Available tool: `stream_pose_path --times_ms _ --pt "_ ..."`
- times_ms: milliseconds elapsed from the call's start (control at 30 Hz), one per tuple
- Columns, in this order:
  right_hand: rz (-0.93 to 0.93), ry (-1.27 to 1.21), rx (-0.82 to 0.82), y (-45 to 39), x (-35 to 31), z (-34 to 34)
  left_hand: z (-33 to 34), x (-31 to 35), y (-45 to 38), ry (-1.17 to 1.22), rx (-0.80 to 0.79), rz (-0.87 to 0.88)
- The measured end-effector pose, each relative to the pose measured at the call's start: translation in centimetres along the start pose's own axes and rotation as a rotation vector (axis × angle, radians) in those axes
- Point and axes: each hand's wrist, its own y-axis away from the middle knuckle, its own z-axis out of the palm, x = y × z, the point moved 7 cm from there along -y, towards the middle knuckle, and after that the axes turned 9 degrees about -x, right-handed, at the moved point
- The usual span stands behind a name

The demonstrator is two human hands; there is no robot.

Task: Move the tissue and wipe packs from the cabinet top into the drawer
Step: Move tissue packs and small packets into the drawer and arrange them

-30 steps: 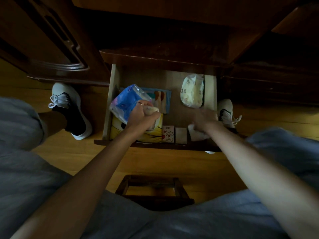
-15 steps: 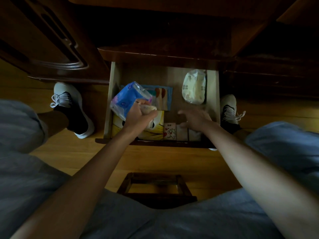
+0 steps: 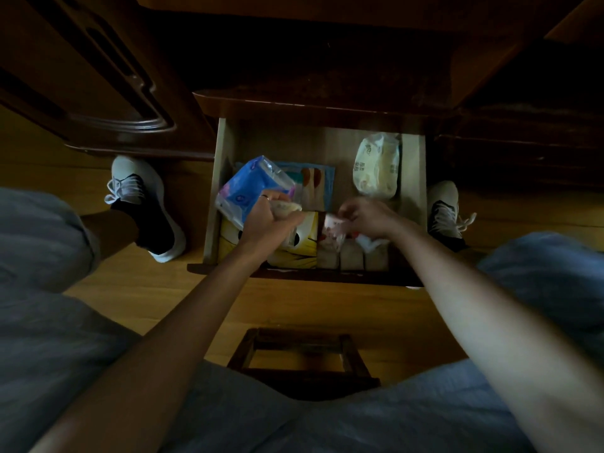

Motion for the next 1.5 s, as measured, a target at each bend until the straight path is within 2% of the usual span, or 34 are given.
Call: stream_pose_path --times_ms 100,167,300,467,600,767,967,1100,1267,1333,1400,1433,1500 --pt "-0.034 -0.111 0.221 -0.2 -0.6 -2.4 -0.1 0.0 0.0 -0.016 0.009 -0.001" --pt "0.022 -0.035 0.344 -0.6 -0.7 -2.6 -0.1 0.0 0.0 -0.021 0.009 -0.001" --pt "0.134 0.106 0.202 -2.3 -0.1 0.2 -0.4 0.0 0.2 -0.001 0.021 -0.013" --pt "0.205 0.155 0.228 -2.5 -0.6 -0.4 -0.5 -0.2 0.2 -0.017 0.015 -0.019" --pt "0.276 -0.039 0.3 -1.5 1.4 -2.5 -0.5 -0.1 0.0 -0.007 0.016 -0.016" --pt "0.302 -0.04 0.197 -0.9 2.8 -2.0 0.0 0.5 -0.2 -0.003 0.007 -0.012" --pt "0.234 0.199 0.292 0.3 1.5 -3.3 0.1 0.5 0.0 0.004 0.001 0.012" --pt "0.215 0.468 0.373 1.2 0.8 -5.0 0.1 0.2 -0.1 -0.021 0.004 -0.002" --pt "0.305 0.617 0.273 1.3 2.0 -3.9 0.5 0.7 0.1 -0.041 -0.024 0.025" --pt "0.307 0.6 0.295 1.4 2.3 -3.6 1.2 1.8 0.4 -0.263 -0.09 0.111" --pt "0.307 0.547 0.328 1.5 2.3 -3.8 4.4 2.6 0.2 -0.55 -0.281 0.125" --pt "0.305 0.53 0.336 1.7 2.3 -4.0 6.6 2.4 0.0 -0.633 -0.403 0.054" --pt "0.282 0.523 0.346 1.7 2.0 -4.4 10.6 1.0 -0.3 -0.643 -0.61 -0.177"
